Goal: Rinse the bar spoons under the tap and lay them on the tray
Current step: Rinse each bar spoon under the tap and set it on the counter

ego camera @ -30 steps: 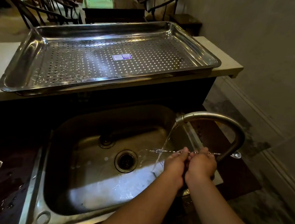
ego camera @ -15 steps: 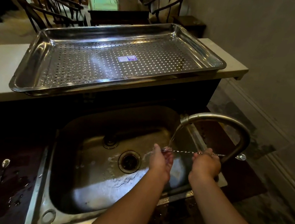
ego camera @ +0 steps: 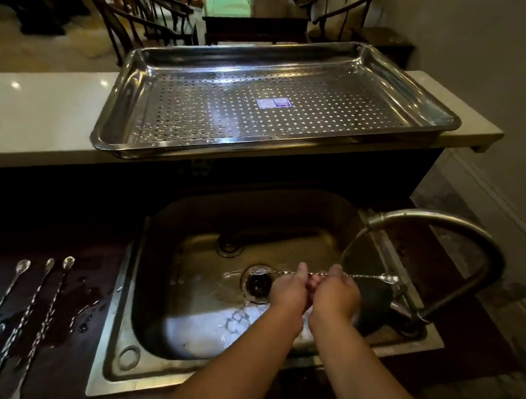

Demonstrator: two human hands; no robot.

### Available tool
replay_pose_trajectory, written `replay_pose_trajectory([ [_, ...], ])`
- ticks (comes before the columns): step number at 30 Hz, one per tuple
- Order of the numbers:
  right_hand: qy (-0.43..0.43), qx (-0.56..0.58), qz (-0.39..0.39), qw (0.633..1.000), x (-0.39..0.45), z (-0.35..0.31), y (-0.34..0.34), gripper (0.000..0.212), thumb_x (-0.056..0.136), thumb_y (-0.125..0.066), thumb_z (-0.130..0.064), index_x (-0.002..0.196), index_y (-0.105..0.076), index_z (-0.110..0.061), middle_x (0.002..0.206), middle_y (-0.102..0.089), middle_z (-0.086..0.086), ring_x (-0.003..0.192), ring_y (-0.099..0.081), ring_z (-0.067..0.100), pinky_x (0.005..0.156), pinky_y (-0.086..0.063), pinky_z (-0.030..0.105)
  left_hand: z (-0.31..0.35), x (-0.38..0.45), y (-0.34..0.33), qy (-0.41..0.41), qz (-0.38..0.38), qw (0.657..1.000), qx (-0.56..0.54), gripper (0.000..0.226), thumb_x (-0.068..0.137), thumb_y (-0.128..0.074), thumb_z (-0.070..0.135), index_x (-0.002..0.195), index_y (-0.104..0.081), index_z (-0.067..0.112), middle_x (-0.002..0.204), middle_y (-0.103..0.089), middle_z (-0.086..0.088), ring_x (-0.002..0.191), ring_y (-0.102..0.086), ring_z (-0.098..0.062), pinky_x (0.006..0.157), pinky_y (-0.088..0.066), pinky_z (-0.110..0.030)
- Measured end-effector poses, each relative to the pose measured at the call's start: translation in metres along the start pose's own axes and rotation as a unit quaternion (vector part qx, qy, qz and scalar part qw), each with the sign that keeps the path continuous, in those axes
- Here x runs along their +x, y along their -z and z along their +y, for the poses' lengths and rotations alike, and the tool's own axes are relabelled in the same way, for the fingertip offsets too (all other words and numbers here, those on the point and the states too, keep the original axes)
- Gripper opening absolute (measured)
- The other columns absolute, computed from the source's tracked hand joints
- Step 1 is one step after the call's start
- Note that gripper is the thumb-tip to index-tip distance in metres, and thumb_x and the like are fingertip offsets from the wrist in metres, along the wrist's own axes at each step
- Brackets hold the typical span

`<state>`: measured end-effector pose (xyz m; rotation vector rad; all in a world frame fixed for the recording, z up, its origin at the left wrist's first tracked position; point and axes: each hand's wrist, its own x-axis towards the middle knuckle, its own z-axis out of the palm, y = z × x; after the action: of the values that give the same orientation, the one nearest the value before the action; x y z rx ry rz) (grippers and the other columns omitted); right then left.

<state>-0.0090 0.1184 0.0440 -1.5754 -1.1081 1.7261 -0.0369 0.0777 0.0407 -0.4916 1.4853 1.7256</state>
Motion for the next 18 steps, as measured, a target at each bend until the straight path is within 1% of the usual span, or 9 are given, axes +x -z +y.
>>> replay_pose_trajectory([
  [2, -0.013, -0.010, -0.014, 1.000, -0.009, 0.011, -0.014, 0.033, 0.100, -0.047, -0.029, 0.074, -0.056, -0.011, 0.063, -0.063, 0.008, 0.056, -0.060, 0.022, 0.060, -0.050, 0.032, 0.009, 0.001, 0.022, 0.005, 0.033, 0.999, 0.031, 0.038, 0.095, -0.053, 0.033, 0.067, -0.061, 0.008, 0.060, -0.060, -0.005, 0.042, -0.051, -0.014, 0.044, -0.041, -0.022],
  [4, -0.029, -0.020, -0.029, 0.999, -0.017, 0.023, -0.029, 0.032, 0.099, -0.047, -0.026, 0.072, -0.053, -0.011, 0.062, -0.063, 0.009, 0.055, -0.060, 0.023, 0.059, -0.048, 0.031, 0.018, -0.002, 0.047, 0.003, 0.040, 0.996, 0.074, 0.035, 0.095, -0.054, 0.027, 0.069, -0.061, 0.006, 0.062, -0.061, -0.007, 0.044, -0.053, -0.015, 0.046, -0.043, -0.021],
  [6, -0.038, -0.042, -0.043, 0.997, -0.026, 0.035, -0.044, 0.033, 0.099, -0.048, -0.024, 0.070, -0.053, -0.010, 0.061, -0.063, 0.009, 0.055, -0.059, 0.023, 0.058, -0.046, 0.030, 0.025, -0.004, 0.072, -0.057, 0.038, 0.976, 0.205, 0.036, 0.095, -0.052, 0.025, 0.065, -0.061, 0.008, 0.058, -0.057, -0.007, 0.044, -0.051, -0.014, 0.049, -0.042, -0.021],
  [8, -0.050, -0.060, -0.058, 0.995, -0.036, 0.046, -0.059, 0.034, 0.099, -0.049, -0.023, 0.070, -0.055, -0.008, 0.062, -0.063, 0.009, 0.055, -0.060, 0.021, 0.054, -0.045, 0.029, 0.030, -0.010, 0.098, -0.167, 0.054, 0.926, 0.333, 0.032, 0.094, -0.052, 0.028, 0.066, -0.065, 0.016, 0.060, -0.060, -0.002, 0.056, -0.055, -0.016, 0.058, -0.040, -0.025],
  [9, -0.059, -0.060, -0.068, 0.994, -0.041, 0.051, -0.066, 0.033, 0.100, -0.049, -0.022, 0.070, -0.055, -0.008, 0.063, -0.063, 0.009, 0.055, -0.061, 0.019, 0.052, -0.045, 0.028, 0.034, -0.015, 0.110, -0.216, 0.075, 0.886, 0.403, 0.028, 0.093, -0.052, 0.029, 0.072, -0.067, 0.018, 0.067, -0.064, 0.000, 0.066, -0.057, -0.017, 0.060, -0.039, -0.026],
  [11, -0.073, -0.066, -0.095, 0.991, -0.052, 0.059, -0.081, 0.034, 0.100, -0.049, -0.019, 0.069, -0.056, -0.006, 0.064, -0.062, 0.011, 0.054, -0.060, 0.019, 0.051, -0.046, 0.028, 0.043, -0.020, 0.135, -0.303, 0.117, 0.789, 0.522, 0.020, 0.092, -0.051, 0.025, 0.089, -0.070, 0.018, 0.087, -0.067, -0.005, 0.082, -0.059, -0.022, 0.067, -0.038, -0.029],
  [13, -0.075, -0.092, -0.123, 0.985, -0.061, 0.066, -0.095, 0.035, 0.099, -0.049, -0.016, 0.068, -0.056, -0.003, 0.061, -0.059, 0.012, 0.050, -0.055, 0.020, 0.049, -0.043, 0.026, 0.051, -0.020, 0.156, -0.341, 0.123, 0.719, 0.593, 0.021, 0.091, -0.050, 0.019, 0.099, -0.068, 0.015, 0.096, -0.063, -0.011, 0.090, -0.056, -0.027, 0.077, -0.040, -0.032],
  [15, -0.067, -0.120, -0.144, 0.980, -0.072, 0.071, -0.107, 0.035, 0.099, -0.050, -0.014, 0.067, -0.057, -0.002, 0.058, -0.057, 0.012, 0.047, -0.051, 0.021, 0.048, -0.040, 0.027, 0.058, -0.020, 0.175, -0.322, 0.128, 0.681, 0.645, 0.023, 0.093, -0.047, 0.019, 0.101, -0.067, 0.013, 0.102, -0.060, -0.012, 0.097, -0.053, -0.029, 0.083, -0.041, -0.034],
  [18, -0.044, -0.180, -0.171, 0.968, -0.089, 0.077, -0.124, 0.034, 0.099, -0.049, -0.015, 0.073, -0.059, 0.003, 0.047, -0.056, 0.009, 0.041, -0.052, 0.019, 0.043, -0.038, 0.024, 0.067, -0.018, 0.201, -0.293, 0.128, 0.666, 0.674, 0.023, 0.095, -0.047, 0.023, 0.103, -0.065, 0.012, 0.107, -0.059, -0.011, 0.102, -0.053, -0.029, 0.084, -0.043, -0.036],
])
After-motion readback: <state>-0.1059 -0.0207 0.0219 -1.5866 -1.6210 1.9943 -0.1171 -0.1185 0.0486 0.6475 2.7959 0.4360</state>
